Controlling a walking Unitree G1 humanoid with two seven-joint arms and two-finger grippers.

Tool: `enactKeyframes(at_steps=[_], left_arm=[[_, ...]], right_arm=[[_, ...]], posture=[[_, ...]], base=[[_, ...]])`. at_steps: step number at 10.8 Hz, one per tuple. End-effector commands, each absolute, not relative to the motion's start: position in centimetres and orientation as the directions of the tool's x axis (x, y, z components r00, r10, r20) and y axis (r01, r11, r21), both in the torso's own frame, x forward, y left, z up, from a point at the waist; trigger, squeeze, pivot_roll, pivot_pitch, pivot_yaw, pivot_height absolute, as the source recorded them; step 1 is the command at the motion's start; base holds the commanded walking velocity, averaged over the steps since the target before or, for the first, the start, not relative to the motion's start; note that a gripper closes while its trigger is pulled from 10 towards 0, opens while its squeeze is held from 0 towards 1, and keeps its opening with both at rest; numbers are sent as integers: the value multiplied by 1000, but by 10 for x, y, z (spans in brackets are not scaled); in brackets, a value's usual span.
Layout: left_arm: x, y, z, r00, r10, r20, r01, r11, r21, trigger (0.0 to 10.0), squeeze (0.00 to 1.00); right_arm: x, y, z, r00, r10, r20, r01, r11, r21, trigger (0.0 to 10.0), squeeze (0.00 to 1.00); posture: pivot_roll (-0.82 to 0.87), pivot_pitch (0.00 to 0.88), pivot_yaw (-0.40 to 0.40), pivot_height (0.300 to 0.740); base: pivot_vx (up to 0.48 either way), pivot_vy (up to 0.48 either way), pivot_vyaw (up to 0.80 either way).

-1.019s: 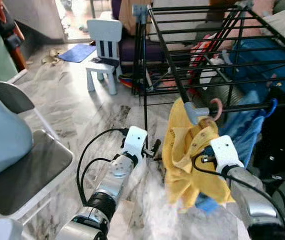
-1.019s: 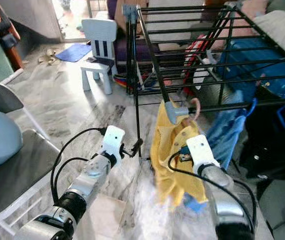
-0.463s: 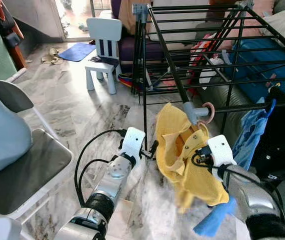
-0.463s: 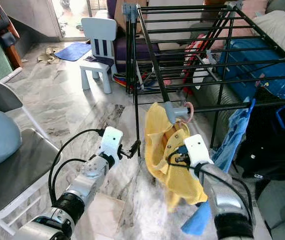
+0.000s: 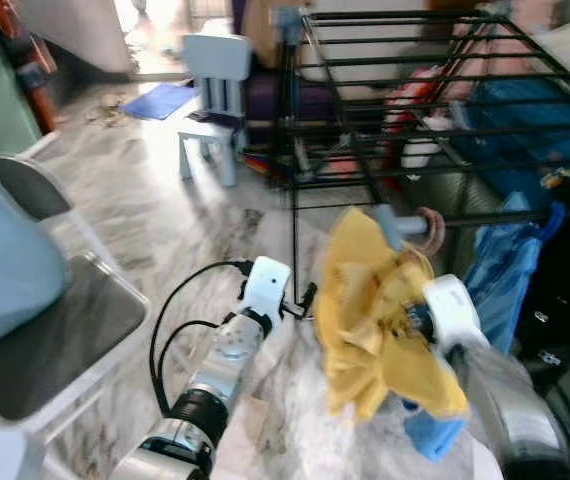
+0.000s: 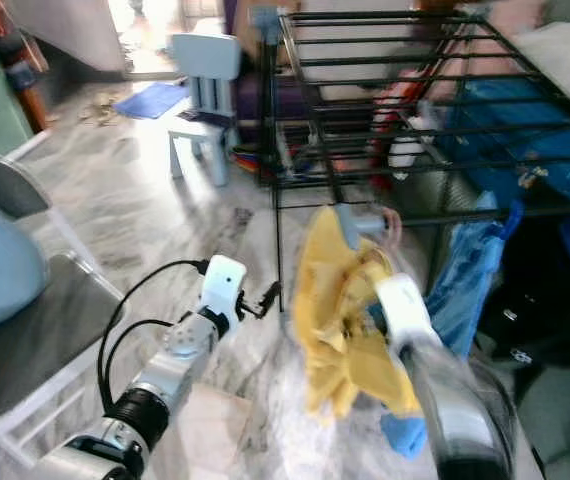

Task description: Hang hanger

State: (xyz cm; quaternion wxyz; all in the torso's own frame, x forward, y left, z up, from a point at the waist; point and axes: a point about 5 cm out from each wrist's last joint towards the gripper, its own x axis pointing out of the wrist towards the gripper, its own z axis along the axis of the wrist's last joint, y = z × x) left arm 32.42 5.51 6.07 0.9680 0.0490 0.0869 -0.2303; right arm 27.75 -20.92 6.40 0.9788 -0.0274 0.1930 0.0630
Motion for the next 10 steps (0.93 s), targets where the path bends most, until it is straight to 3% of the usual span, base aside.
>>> enactKeyframes(at_steps=[1, 5, 10], left_arm=[[325, 55, 62, 879, -438, -188, 456, 888, 64, 10000, 0], [324, 51, 63, 876, -445, -186, 464, 883, 73, 10000, 0], [325, 54, 67, 878, -450, -166, 467, 881, 82, 10000, 0]], right_arm=[[272, -215, 71, 935, 82, -345, -104, 993, -46, 10000, 1000], [228, -209, 76, 967, 22, -252, -42, 996, -76, 10000, 1000], [224, -197, 75, 972, 5, -235, -23, 997, -73, 10000, 1000]], posture=[[-31, 0, -22, 740], [-51, 0, -9, 740], [-41, 0, -16, 740]], base=[[0, 0, 0], [0, 0, 0], [0, 0, 0]])
